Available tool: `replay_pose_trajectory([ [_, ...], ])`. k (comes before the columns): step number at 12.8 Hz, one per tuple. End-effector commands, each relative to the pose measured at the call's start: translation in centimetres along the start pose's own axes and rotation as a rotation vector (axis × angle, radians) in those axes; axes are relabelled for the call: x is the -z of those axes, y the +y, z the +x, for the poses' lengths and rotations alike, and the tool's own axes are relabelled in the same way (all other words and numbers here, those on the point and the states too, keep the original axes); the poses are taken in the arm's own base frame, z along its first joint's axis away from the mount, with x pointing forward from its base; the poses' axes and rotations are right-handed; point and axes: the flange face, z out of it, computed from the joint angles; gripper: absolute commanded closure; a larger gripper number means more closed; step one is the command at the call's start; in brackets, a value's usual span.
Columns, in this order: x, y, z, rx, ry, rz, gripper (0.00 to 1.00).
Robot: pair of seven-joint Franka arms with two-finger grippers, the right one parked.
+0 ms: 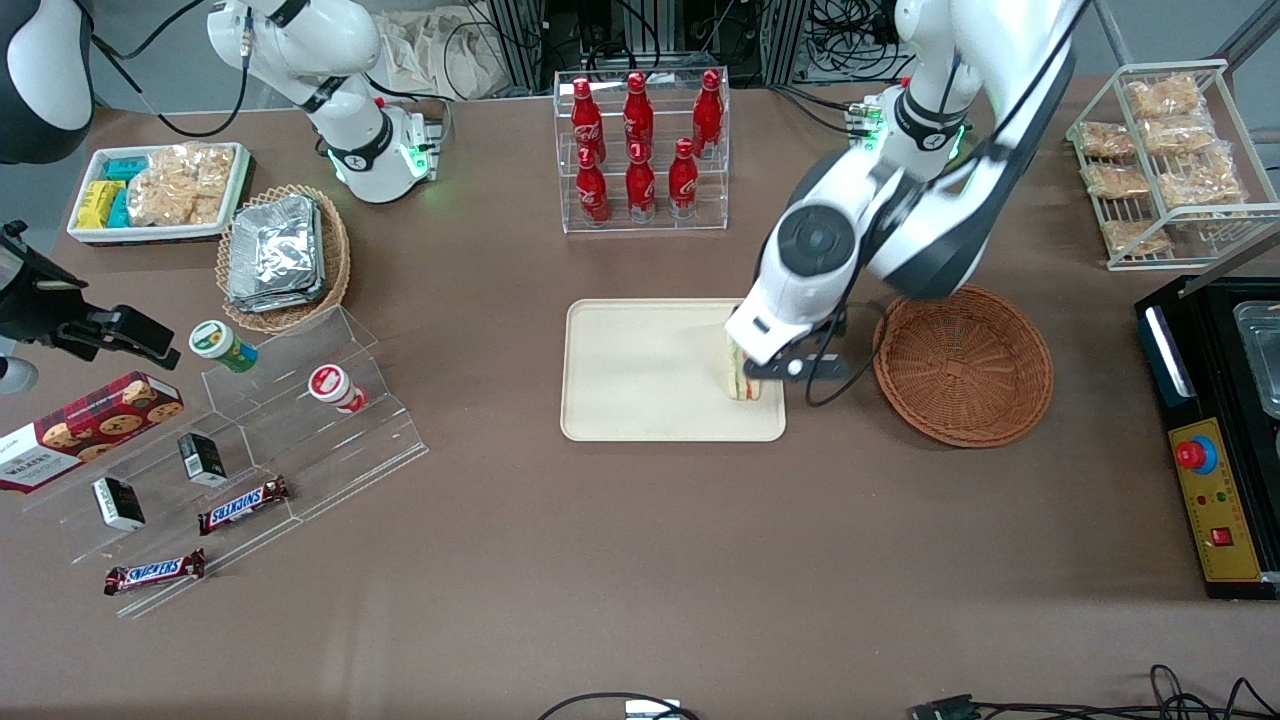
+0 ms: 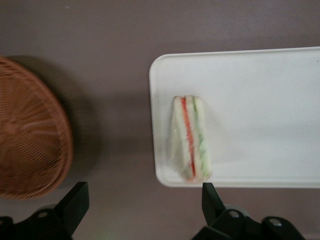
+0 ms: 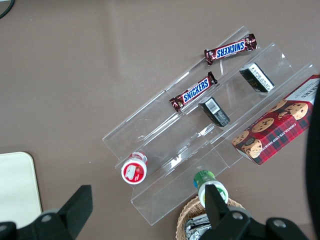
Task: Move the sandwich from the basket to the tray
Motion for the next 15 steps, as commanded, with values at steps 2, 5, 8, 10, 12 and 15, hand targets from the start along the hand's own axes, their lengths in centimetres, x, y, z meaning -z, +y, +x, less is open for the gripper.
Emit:
replay_pose_trajectory([
  [2,8.2,-9.9,-2.9,0.014,0.024,-0.03,0.0],
  [5,11.2,-18.0,-5.1,0.122,0.066,-0.025,0.0],
  [8,12.0,-26.3,-4.9,0.127,0.065,-0.062,0.0],
  [10,12.1,-29.4,-4.8,0.159,0.056,-0.074,0.0],
  [12,12.8,-29.9,-4.8,0.115,0.058,-0.077,0.0],
  [15,13.3,-30.1,-4.6,0.136,0.056,-0.078,0.0],
])
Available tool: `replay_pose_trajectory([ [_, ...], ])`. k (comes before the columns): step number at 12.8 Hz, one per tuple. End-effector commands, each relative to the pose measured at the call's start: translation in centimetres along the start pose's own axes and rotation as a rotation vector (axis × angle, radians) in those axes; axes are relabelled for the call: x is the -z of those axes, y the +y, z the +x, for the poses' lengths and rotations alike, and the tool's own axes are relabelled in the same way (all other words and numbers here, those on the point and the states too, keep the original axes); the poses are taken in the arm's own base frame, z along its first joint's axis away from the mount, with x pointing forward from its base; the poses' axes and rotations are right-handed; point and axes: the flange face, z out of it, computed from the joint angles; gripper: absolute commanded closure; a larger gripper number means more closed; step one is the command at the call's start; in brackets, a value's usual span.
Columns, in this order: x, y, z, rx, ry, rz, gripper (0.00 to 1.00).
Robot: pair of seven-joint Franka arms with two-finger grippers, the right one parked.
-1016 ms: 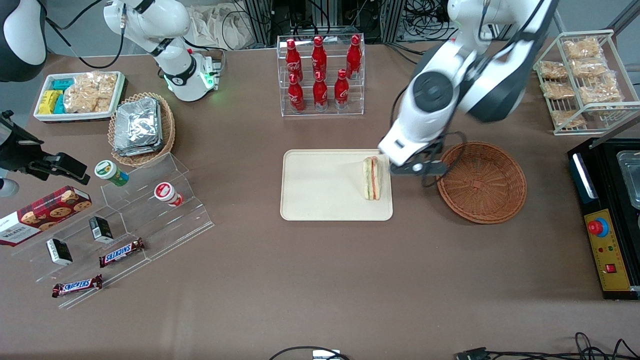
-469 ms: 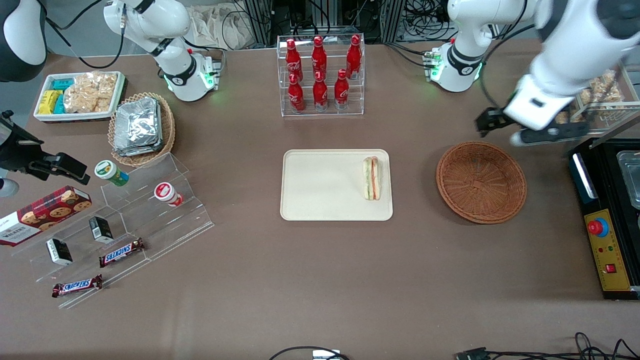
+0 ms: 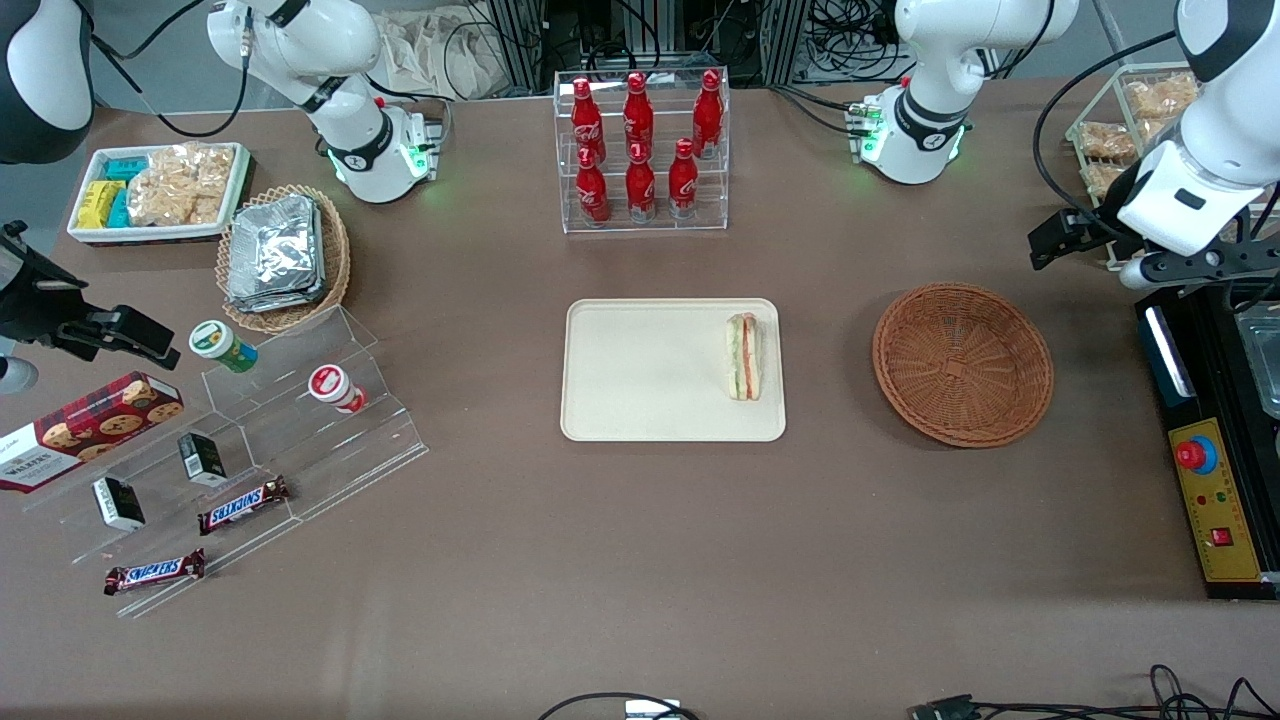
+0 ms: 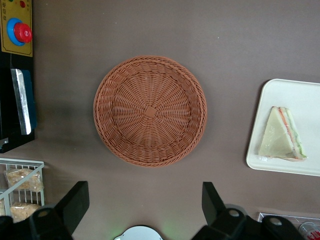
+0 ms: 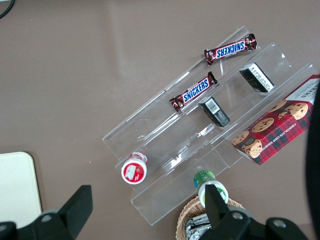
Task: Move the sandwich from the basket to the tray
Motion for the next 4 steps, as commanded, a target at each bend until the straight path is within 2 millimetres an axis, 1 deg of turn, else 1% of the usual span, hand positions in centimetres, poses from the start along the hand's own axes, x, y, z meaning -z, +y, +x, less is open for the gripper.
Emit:
replay_pose_trajectory([
  [1,1.05,0.19,0.07,-0.004,-0.009,-0.004,0.0],
  [4,1.62,0.29,0.3,-0.008,-0.024,-0.001,0.0],
])
